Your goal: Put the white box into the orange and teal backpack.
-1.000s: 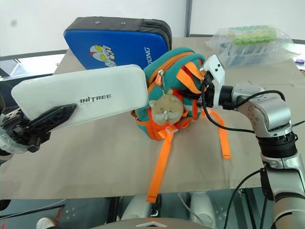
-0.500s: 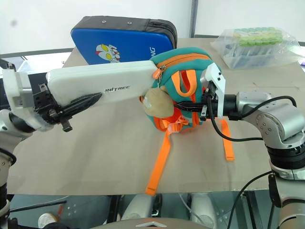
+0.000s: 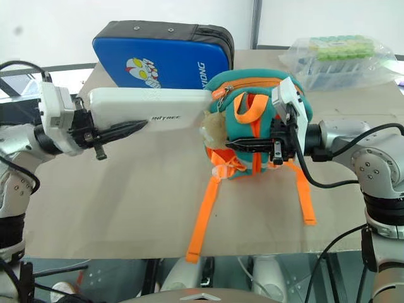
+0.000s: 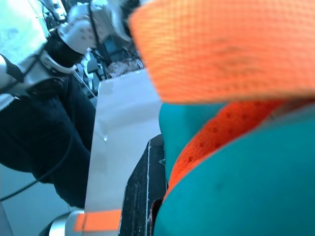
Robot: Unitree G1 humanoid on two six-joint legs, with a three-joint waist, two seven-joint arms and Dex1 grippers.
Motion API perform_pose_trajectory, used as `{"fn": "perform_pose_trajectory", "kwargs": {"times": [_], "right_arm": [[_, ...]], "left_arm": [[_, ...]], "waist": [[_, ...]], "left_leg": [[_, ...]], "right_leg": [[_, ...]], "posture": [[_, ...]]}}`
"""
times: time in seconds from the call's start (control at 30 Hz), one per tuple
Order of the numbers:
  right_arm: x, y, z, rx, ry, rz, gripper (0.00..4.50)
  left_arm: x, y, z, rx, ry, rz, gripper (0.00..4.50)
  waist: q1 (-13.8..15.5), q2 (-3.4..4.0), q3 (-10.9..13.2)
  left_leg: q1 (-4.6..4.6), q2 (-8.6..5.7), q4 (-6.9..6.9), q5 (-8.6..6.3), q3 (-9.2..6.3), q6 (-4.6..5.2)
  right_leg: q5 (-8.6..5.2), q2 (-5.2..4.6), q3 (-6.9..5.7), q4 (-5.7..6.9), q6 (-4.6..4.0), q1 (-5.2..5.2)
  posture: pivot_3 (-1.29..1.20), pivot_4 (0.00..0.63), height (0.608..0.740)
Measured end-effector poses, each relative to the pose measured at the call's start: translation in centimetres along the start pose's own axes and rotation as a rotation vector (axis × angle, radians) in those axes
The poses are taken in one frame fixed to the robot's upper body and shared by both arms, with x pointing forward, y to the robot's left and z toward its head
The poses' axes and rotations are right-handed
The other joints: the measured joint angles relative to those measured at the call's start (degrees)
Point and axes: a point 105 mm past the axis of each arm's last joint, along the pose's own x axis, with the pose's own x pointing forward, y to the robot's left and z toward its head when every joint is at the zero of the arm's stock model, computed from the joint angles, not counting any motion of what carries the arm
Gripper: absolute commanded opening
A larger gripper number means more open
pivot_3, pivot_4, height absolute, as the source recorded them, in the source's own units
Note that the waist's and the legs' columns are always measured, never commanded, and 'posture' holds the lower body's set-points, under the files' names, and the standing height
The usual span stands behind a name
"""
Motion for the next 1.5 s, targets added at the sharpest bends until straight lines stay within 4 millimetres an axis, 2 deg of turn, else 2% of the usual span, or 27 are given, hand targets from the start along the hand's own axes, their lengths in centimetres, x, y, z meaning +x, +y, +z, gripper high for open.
{"fn": "perform_pose_trajectory", "kwargs": {"times": [0.17, 0.4, 0.7, 1.0, 1.17, 1.27, 1.5], "right_arm": [[-0.1, 0.8, 0.6, -0.004, -0.027, 0.061, 0.00], [-1.1, 1.1, 0.8, -0.004, -0.080, 0.088, 0.00], [-1.9, 1.4, 0.4, 0.010, -0.132, 0.108, 0.00], [-2.1, 1.5, 0.6, 0.020, -0.167, 0.113, 0.00], [-2.0, 1.4, 0.6, 0.031, -0.187, 0.121, 0.00], [-1.4, 2.9, 2.0, -0.013, -0.230, 0.221, 0.00], [-1.4, 3.3, 2.3, -0.014, -0.254, 0.252, 0.00]], "left_arm": [[3.5, 0.8, 0.5, 0.059, -0.050, -0.126, 1.12], [6.2, 1.5, 2.8, 0.099, -0.164, -0.265, 1.12], [7.0, 1.1, 2.2, 0.045, -0.193, -0.340, 1.12], [9.0, 0.5, 0.8, 0.135, -0.184, -0.346, 1.12], [10.3, 1.3, 0.6, 0.202, -0.148, -0.330, 1.12], [11.8, 1.1, -0.4, 0.144, -0.140, -0.344, 1.12], [11.2, 1.2, 0.0, 0.098, -0.179, -0.412, 1.12]], "waist": [[-0.07, -0.03, 0.02], [-0.52, -0.04, 0.03], [-0.34, -0.03, 0.03], [-0.21, -0.04, 0.03], [-0.19, -0.04, 0.03], [-0.37, -0.04, 0.04], [-1.06, -0.04, 0.07]], "left_leg": [[-0.14, -0.09, 0.06, 0.05, -0.03, -0.09], [-0.15, -0.06, 0.07, 0.03, 0.01, -0.05], [-0.10, 0.01, 0.16, 0.03, -0.08, -0.05], [-0.12, -0.04, 0.22, 0.03, -0.12, -0.05], [-0.12, -0.07, 0.22, 0.03, -0.11, -0.05], [-0.13, -0.06, 0.23, 0.03, -0.12, -0.04], [-0.15, -0.02, 0.18, 0.04, -0.16, -0.05]], "right_leg": [[0.00, 0.00, -0.06, -0.04, 0.03, -0.02], [-0.01, 0.10, -0.02, -0.03, 0.06, -0.05], [-0.01, 0.13, -0.02, 0.05, 0.06, -0.03], [0.01, 0.10, -0.03, 0.03, 0.10, 0.00], [0.02, 0.10, -0.04, 0.04, 0.11, 0.00], [0.03, 0.11, -0.03, 0.07, 0.12, -0.02], [0.03, 0.22, -0.01, 0.07, 0.12, -0.12]], "posture": [[0.00, 0.150, 0.740], [0.00, 0.150, 0.740], [0.00, 0.150, 0.740], [0.00, 0.150, 0.740], [0.00, 0.150, 0.740], [0.00, 0.150, 0.740], [0.00, 0.150, 0.740]]}}
